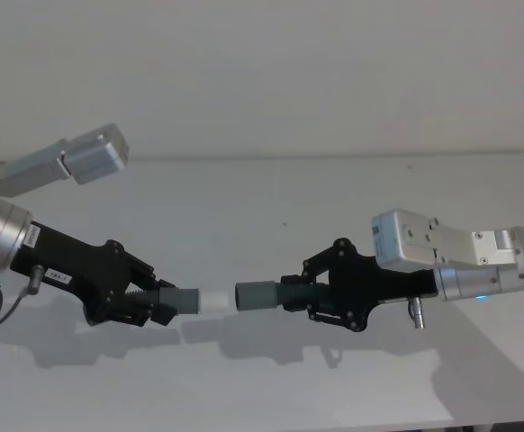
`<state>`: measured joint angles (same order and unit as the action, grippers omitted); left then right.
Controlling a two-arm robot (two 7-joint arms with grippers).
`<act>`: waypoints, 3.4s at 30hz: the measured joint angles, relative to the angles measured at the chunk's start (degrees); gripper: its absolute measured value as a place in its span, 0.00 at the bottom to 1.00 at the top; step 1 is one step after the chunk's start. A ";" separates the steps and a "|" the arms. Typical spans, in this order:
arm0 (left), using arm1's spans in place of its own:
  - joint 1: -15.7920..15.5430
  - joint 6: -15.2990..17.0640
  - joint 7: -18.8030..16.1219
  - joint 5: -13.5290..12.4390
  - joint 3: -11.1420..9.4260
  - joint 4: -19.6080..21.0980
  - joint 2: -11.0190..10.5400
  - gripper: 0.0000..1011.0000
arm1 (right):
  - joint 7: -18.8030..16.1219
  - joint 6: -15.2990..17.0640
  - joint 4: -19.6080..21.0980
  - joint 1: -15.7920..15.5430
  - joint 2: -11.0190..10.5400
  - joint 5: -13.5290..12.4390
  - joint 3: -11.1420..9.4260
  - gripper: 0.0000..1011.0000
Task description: Use both hands to pick up one end of the pipe from the table, align the ends, and insert them.
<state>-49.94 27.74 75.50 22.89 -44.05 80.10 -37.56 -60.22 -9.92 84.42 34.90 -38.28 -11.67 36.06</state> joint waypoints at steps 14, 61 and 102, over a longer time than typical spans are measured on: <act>0.00 0.00 0.00 0.00 0.00 0.00 0.00 0.34 | -0.80 -0.41 -0.14 0.46 0.12 -0.80 1.02 0.23; 0.00 0.00 0.02 0.02 0.00 0.01 0.00 0.34 | 0.82 -1.82 -2.15 1.73 0.13 -2.42 2.62 0.23; 0.00 0.00 0.00 0.00 0.00 0.00 0.00 0.34 | 0.13 -1.61 -2.34 3.15 -0.34 -4.20 4.45 0.23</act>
<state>-49.94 27.74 75.50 22.88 -44.05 80.10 -37.56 -60.09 -11.53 82.09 38.05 -38.63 -15.86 40.51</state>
